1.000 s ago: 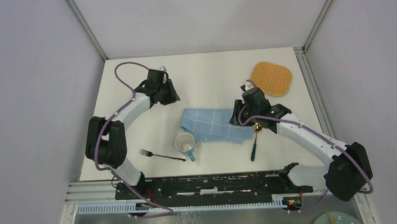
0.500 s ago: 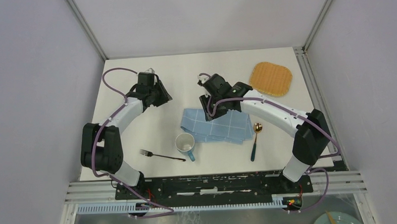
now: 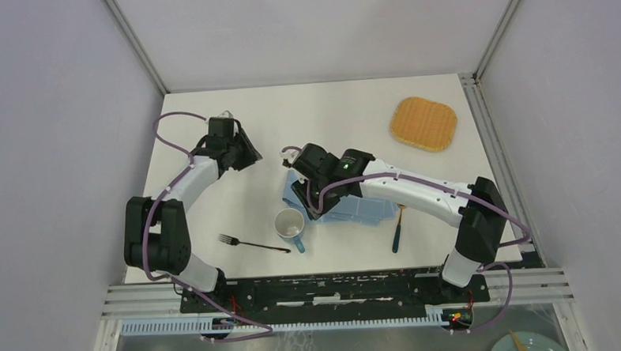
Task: Set the dinner table for one person
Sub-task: Pick up the cup at the center of the board.
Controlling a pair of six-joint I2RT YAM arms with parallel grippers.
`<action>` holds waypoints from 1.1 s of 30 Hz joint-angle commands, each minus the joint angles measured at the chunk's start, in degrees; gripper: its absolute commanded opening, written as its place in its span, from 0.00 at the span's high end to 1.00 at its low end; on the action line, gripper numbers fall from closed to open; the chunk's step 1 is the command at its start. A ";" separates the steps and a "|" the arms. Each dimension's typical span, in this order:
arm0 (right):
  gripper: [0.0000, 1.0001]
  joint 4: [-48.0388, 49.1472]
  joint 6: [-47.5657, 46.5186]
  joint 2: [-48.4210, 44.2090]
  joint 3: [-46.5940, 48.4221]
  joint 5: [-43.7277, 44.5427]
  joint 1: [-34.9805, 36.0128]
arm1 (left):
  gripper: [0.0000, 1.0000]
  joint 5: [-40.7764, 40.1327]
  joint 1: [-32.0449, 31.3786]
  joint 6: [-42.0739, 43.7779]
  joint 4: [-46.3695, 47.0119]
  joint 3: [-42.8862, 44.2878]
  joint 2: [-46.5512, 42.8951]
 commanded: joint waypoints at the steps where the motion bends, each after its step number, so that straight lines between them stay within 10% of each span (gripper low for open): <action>1: 0.59 0.01 -0.31 1.71 2.76 -0.43 2.41 | 0.62 1.23 0.23 -1.32 2.30 -0.20 -2.68; 33: 0.57 2.53 -0.47 8.33 9.33 3.98 5.06 | 0.62 1.95 0.77 -0.74 1.79 -0.22 -3.10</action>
